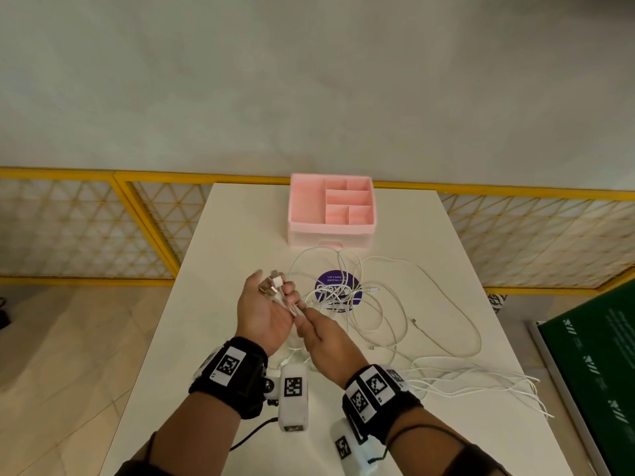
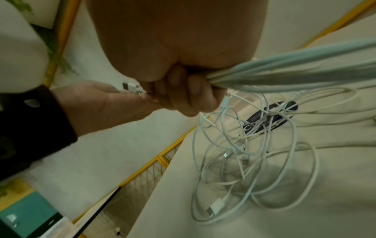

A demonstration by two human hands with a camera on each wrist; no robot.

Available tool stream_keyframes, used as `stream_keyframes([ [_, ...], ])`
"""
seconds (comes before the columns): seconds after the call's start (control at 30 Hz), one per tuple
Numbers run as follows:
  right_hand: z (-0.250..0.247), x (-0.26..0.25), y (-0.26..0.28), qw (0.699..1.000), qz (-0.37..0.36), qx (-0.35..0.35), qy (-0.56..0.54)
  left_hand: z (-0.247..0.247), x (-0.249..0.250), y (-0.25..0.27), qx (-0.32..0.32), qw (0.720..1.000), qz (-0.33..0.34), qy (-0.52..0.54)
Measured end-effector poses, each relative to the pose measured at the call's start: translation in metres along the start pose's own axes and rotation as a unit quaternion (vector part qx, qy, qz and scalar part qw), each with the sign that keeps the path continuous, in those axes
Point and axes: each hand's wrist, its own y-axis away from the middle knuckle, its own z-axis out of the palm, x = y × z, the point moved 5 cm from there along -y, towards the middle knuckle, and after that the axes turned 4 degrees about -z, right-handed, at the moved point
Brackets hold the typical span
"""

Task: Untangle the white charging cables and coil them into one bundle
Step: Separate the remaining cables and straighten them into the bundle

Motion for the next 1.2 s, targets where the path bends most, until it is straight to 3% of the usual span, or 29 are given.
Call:
stream_keyframes([
  [0.1, -0.008, 0.002, -0.004, 0.997, 0.022, 0.054, -0.04, 0.004, -0.011, 0.003, -0.06, 0.996, -0.028, -0.06],
  [0.2, -0.006, 0.003, -0.004, 0.998, 0.012, 0.058, -0.034, 0.001, -0.018, 0.004, -0.02, 0.989, 0.011, -0.149],
  [0.33, 0.002, 0.005, -0.002, 0.999, -0.003, 0.046, 0.011, 0.004, -0.023, 0.004, 0.025, 0.989, 0.002, -0.147],
  [0.43, -0.003, 0.013, 0.005, 0.992, -0.025, -0.012, 0.121, 0.0, -0.017, 0.002, 0.038, 0.993, 0.028, -0.106],
  [0.57, -0.047, 0.058, 0.028, 0.95, 0.022, -0.108, 0.293, -0.011, 0.0, -0.006, 0.057, 0.995, 0.052, -0.064],
  [0.7, -0.105, 0.102, 0.041, 0.905, 0.089, -0.112, 0.4, -0.013, -0.002, -0.006, 0.058, 0.992, 0.029, -0.109],
  [0.83, -0.171, 0.137, 0.068, 0.869, 0.198, -0.039, 0.452, -0.013, -0.017, -0.004, 0.045, 0.986, -0.038, -0.154],
  [0.93, -0.188, 0.145, 0.087, 0.855, 0.241, 0.023, 0.459, -0.015, -0.039, 0.0, 0.036, 0.977, -0.073, -0.2],
  [1.0, -0.177, 0.16, 0.102, 0.854, 0.269, 0.001, 0.445, -0.017, -0.05, 0.002, 0.035, 0.971, -0.081, -0.222],
  [1.1, -0.144, 0.188, 0.131, 0.843, 0.285, -0.102, 0.445, -0.025, -0.056, 0.004, 0.041, 0.966, -0.084, -0.24],
  [1.2, -0.134, 0.196, 0.147, 0.858, 0.287, -0.137, 0.403, -0.04, -0.056, 0.006, 0.055, 0.964, -0.097, -0.242],
])
